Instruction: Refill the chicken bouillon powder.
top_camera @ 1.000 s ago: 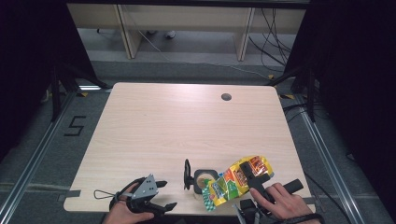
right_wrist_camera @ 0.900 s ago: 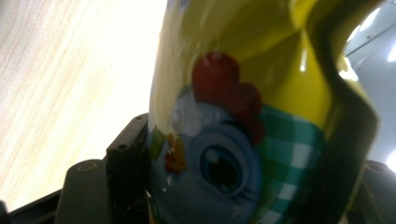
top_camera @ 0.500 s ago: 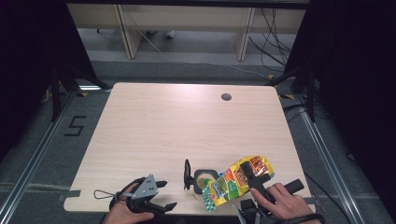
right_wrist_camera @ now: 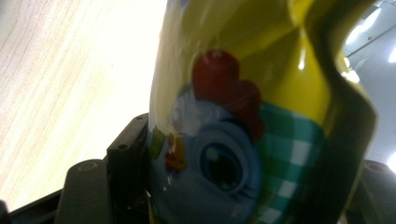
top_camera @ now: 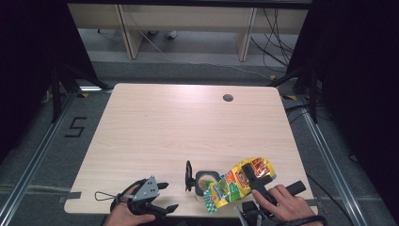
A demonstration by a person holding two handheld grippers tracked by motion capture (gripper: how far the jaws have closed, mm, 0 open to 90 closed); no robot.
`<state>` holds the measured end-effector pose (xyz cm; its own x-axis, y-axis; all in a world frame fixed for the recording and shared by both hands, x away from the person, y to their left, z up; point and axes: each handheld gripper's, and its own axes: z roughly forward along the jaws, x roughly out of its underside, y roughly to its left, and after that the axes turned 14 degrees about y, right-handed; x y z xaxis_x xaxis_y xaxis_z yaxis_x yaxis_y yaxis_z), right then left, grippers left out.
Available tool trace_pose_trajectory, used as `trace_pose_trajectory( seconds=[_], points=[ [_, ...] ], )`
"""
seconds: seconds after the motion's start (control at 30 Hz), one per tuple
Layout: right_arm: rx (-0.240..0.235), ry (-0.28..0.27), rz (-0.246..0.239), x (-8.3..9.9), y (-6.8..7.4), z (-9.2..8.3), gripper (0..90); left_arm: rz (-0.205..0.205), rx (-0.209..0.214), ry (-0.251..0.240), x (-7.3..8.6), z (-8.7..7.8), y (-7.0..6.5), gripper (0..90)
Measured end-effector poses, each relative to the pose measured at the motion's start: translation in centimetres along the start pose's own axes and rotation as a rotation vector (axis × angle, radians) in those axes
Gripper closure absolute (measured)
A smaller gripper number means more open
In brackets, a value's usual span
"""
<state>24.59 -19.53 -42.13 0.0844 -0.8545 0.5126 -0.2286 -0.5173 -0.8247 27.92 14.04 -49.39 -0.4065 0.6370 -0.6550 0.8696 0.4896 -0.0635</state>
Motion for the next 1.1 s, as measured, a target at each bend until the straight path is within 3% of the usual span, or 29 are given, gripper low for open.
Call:
trace_pose_trajectory(
  seconds=[0.2, 1.1],
  points=[
    [-0.010, 0.014, 0.026, 0.07, 0.15, -0.08, 31.6, 0.002, -0.001, 0.001, 0.00, 0.00, 0.01, 22.2],
    [-0.004, 0.002, 0.007, 0.11, -0.03, -0.07, 31.6, -0.002, 0.008, -0.006, 0.01, 0.04, -0.02, 22.3]
  ],
)
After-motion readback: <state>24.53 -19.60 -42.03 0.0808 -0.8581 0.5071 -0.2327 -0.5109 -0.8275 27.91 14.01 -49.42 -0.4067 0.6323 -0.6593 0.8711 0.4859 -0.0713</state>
